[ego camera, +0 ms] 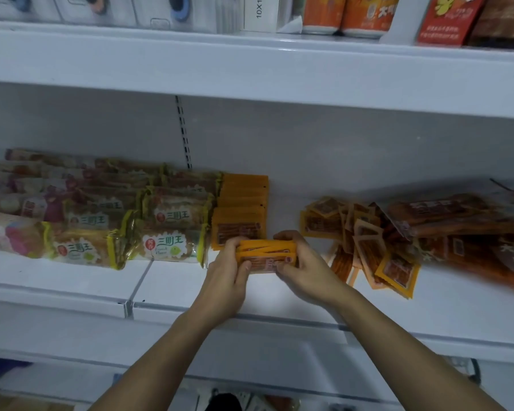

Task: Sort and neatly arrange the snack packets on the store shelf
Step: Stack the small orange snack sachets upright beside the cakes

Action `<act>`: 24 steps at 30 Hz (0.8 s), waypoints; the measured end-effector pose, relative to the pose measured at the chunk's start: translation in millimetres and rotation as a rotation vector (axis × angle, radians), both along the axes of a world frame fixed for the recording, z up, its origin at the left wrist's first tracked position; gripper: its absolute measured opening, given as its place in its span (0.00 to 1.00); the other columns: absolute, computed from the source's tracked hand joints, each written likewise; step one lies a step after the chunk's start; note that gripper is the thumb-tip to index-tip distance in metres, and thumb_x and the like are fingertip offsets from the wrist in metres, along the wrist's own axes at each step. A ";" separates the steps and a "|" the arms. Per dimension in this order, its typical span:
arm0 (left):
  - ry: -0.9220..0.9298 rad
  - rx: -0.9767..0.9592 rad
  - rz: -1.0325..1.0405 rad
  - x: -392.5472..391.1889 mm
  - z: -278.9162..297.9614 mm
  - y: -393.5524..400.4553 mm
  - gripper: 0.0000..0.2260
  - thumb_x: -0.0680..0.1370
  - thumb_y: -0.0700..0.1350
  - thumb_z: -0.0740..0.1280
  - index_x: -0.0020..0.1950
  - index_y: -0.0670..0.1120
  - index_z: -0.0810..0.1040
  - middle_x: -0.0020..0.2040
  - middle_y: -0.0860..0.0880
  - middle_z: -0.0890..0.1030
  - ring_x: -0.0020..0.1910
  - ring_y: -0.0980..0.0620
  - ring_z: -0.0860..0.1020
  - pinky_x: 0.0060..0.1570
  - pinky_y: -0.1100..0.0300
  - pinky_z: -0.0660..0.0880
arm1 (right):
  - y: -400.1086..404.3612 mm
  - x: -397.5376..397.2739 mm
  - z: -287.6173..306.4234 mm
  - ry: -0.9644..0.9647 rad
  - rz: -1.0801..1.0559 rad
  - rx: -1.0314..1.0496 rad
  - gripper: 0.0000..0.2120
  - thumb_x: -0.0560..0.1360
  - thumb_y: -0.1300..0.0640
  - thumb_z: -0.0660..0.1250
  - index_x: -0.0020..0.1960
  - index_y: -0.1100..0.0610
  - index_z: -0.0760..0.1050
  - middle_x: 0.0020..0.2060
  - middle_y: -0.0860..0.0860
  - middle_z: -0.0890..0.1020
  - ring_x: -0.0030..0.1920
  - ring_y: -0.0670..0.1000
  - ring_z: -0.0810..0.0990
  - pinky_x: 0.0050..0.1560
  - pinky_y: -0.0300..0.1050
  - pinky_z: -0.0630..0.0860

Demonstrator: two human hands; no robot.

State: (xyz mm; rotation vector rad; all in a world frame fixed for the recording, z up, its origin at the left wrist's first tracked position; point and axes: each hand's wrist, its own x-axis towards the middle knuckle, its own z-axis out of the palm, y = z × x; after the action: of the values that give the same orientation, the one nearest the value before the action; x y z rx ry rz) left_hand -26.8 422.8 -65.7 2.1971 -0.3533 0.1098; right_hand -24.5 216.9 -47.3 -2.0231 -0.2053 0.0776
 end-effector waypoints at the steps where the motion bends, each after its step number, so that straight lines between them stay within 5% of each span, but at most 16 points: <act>1: 0.001 0.006 0.007 0.5 -2.1 -0.6 0.20 0.84 0.47 0.61 0.74 0.56 0.61 0.62 0.51 0.76 0.56 0.50 0.77 0.56 0.48 0.77 | -0.8 -0.6 0.5 -0.006 -0.018 0.007 0.22 0.74 0.56 0.67 0.65 0.40 0.69 0.51 0.49 0.81 0.50 0.50 0.82 0.51 0.57 0.81; 6: -0.033 0.079 0.014 -0.4 -4.6 -1.2 0.21 0.84 0.45 0.61 0.76 0.54 0.61 0.67 0.50 0.74 0.61 0.50 0.75 0.63 0.49 0.76 | -6.7 0.1 -7.3 -0.074 -0.057 -0.035 0.17 0.79 0.57 0.66 0.64 0.42 0.72 0.51 0.46 0.80 0.51 0.50 0.80 0.54 0.60 0.80; 10: -0.151 0.109 0.047 6.1 7.4 1.8 0.17 0.83 0.43 0.60 0.72 0.52 0.66 0.63 0.49 0.77 0.58 0.50 0.76 0.56 0.56 0.74 | 3.4 6.4 -11.8 -0.102 -0.069 0.054 0.16 0.79 0.58 0.66 0.61 0.41 0.74 0.52 0.45 0.82 0.54 0.50 0.81 0.56 0.57 0.81; 16: -0.450 0.380 0.184 -2.8 32.7 21.0 0.13 0.77 0.42 0.65 0.61 0.45 0.76 0.56 0.46 0.76 0.51 0.46 0.74 0.47 0.50 0.74 | 22.4 31.9 -7.8 -0.141 -0.115 0.025 0.15 0.79 0.65 0.67 0.57 0.47 0.75 0.48 0.46 0.82 0.50 0.46 0.81 0.52 0.46 0.79; 19: -0.380 0.500 0.055 -14.5 9.6 19.9 0.10 0.75 0.43 0.65 0.56 0.47 0.80 0.53 0.49 0.78 0.48 0.47 0.75 0.43 0.53 0.72 | 33.9 41.6 -9.0 -0.188 -0.120 -0.037 0.14 0.79 0.65 0.67 0.61 0.49 0.75 0.51 0.46 0.82 0.51 0.46 0.80 0.51 0.40 0.77; 24: -0.247 0.616 0.086 -5.1 -13.6 20.0 0.17 0.77 0.50 0.58 0.61 0.49 0.79 0.58 0.49 0.76 0.54 0.48 0.74 0.49 0.52 0.74 | 47.3 50.4 -14.4 -0.248 -0.157 -0.223 0.18 0.81 0.59 0.65 0.70 0.51 0.71 0.59 0.51 0.74 0.55 0.52 0.77 0.58 0.47 0.77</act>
State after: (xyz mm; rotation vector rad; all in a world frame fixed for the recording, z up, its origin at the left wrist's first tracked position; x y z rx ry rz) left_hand -31.9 442.8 -79.3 2.8186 -0.4757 0.3623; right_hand 25.9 264.2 -61.7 -2.2627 -0.2001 -0.2613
